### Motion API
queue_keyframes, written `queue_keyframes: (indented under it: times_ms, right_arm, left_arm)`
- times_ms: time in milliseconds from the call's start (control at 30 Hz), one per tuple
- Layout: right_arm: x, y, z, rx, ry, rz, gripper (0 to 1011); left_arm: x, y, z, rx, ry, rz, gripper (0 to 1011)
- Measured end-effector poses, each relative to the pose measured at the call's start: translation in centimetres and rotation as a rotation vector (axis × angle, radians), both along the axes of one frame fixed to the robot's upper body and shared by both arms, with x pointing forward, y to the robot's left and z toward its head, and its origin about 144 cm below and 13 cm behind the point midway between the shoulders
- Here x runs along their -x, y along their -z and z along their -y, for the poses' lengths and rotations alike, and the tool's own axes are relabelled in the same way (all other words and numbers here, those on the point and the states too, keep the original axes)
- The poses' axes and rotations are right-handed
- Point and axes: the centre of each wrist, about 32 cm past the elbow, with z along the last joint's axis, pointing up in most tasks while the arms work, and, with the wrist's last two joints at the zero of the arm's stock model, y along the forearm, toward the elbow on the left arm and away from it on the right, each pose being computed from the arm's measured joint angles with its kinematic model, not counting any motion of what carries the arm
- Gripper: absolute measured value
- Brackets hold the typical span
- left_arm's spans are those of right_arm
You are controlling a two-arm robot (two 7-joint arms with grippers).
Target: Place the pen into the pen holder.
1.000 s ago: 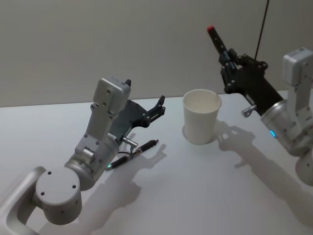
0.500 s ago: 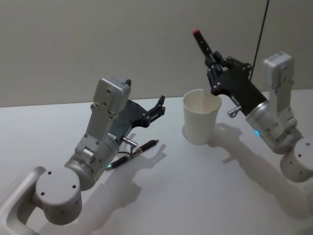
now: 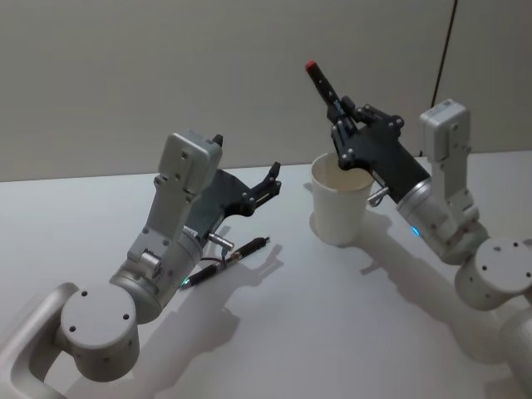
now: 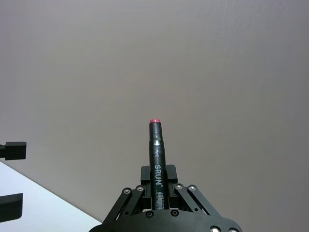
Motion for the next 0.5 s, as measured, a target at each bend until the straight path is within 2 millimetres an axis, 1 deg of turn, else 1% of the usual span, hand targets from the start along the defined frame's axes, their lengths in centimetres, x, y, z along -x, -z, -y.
queue_keyframes:
  times_ms: [433,500]
  right_arm:
    - [-0.45,0.82,-1.07,0.004,-0.013,-0.009,176]
    - [-0.47,0.89,-1.13,0.004,-0.013,-0.01,194]
  left_arm:
    - [0.0,0.0,0.0,0.0,0.0,0.0,1001]
    - [0.0,0.0,0.0,0.0,0.0,0.0,1001]
